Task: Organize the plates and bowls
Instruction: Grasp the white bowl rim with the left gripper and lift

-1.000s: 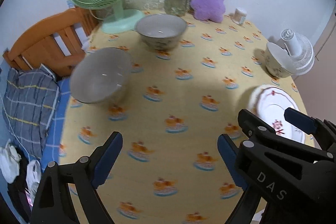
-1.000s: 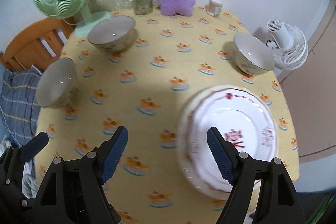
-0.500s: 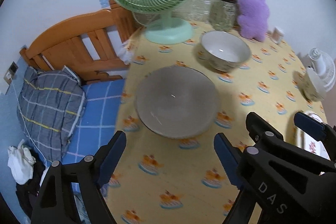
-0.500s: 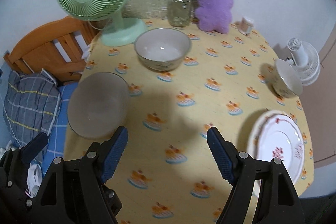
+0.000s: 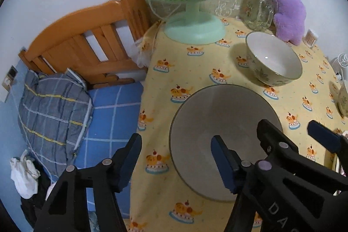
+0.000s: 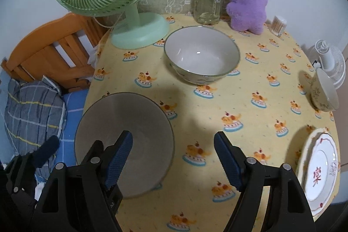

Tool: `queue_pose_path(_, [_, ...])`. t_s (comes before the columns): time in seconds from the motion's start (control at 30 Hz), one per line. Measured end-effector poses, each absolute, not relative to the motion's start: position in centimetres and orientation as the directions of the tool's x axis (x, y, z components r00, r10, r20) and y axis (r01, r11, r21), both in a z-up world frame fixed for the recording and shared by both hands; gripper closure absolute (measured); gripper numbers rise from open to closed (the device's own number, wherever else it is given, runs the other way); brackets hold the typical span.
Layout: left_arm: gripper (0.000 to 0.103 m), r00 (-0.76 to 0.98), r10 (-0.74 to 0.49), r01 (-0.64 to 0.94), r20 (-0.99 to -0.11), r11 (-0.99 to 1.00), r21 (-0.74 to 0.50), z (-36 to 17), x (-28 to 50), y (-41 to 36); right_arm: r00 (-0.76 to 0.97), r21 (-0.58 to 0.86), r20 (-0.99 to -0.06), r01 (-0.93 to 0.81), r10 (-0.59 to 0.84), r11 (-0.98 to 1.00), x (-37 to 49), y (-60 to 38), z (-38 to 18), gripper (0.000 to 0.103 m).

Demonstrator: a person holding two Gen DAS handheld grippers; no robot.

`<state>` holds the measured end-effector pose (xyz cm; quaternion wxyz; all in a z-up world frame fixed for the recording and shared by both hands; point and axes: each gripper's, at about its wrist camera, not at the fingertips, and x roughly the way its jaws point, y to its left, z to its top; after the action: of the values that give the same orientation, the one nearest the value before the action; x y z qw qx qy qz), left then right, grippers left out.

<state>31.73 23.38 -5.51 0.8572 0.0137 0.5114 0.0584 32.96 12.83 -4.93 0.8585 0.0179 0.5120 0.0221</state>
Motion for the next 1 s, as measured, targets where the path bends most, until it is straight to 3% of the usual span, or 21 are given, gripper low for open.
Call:
queue_pose_path(0.1, [0.042,0.458,0.089,-0.075,-0.884,0.995,0.062,-6.3,32.5,23.5,0.458,0.061,-0.886,-0.023,0.065,0.998,33.8,13.0,-5.7,0.035])
queue_pose_path(0.27, [0.058,0.425,0.080,-0.079,-0.902,0.996,0.052,-7.5,33.3,23.6,0.412,0.072,-0.909,-0.012,0.071,0.997,34.8,13.1,-7.3,0.058])
queue_pose_path(0.57, [0.073,0.414,0.041,-0.062,-0.909,0.998,0.017,-7.7,33.6,23.6,0.397,0.087,-0.914,-0.027,0.090,0.996,35.1,13.1,-7.6,0.081])
queue_pose_path(1.0, [0.074,0.396,0.018,-0.037,-0.918,0.999,0.004,-7.1,31.9,22.2,0.384,0.071,-0.920,-0.028,0.077,0.997,33.6,12.3,-6.8,0.081])
